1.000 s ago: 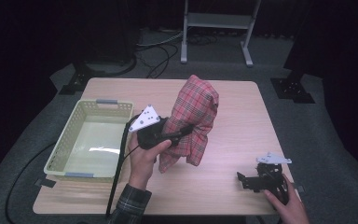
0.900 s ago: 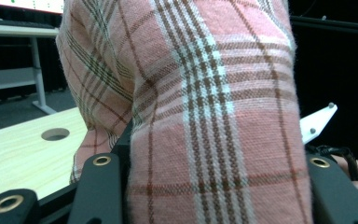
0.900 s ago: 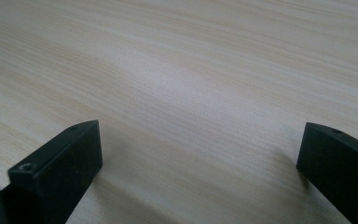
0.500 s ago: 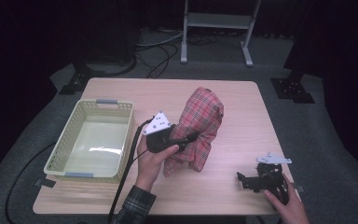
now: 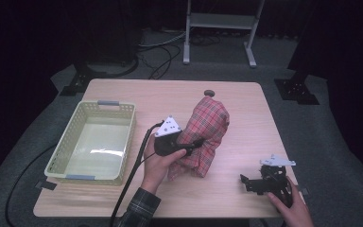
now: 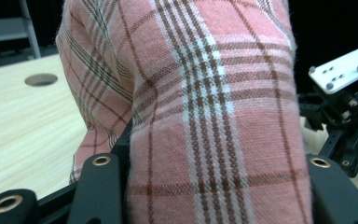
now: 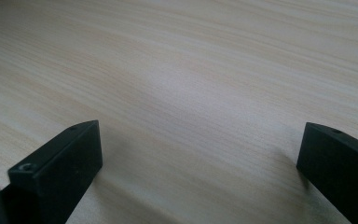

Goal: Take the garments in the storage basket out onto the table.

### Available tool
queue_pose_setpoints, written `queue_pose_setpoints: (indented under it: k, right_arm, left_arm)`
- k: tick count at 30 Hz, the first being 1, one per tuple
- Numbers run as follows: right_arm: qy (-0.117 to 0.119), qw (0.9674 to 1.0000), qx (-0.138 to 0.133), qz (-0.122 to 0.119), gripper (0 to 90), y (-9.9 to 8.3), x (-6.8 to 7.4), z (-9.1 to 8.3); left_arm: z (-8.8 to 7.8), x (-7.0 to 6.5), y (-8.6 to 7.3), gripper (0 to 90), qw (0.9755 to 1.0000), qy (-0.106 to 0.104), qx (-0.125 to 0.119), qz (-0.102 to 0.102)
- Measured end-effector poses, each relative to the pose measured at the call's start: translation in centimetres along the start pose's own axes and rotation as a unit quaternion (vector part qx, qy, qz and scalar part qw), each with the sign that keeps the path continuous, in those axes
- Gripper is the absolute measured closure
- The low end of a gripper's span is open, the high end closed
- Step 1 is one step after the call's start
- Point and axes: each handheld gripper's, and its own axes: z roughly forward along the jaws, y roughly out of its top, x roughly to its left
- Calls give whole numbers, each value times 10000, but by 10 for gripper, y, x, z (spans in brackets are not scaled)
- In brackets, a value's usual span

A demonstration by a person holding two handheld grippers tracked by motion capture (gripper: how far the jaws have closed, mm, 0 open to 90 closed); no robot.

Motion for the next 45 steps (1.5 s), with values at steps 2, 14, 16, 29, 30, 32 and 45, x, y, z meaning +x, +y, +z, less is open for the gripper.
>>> queue_pose_setpoints:
  k: [2,14,16,29,30,32,45]
  right_arm:
    - [-1,10000,-2,-9,0,0,0,0]
    - [-1,10000,-1,-7,0,0,0,0]
    - [3,10000,5,4,0,0,0,0]
    - [-1,10000,4,1,0,0,0,0]
    - [-1,10000,4,1,0,0,0,0]
    - [-1,10000,4,1,0,0,0,0]
    - [0,10000,3,-1,0,0,0,0]
  left_arm:
    - [3,1,-1,471,9999,8,123,0]
    - [21,2,-9,467,9972,86,739,-118]
    - [24,2,-10,465,9962,118,848,-142]
    - [41,3,-16,446,9891,248,1442,-175]
    - [43,3,-16,446,9885,252,1483,-180]
    - [45,2,-17,443,9875,282,1539,-189]
    - [54,4,-19,368,9842,296,1745,-99]
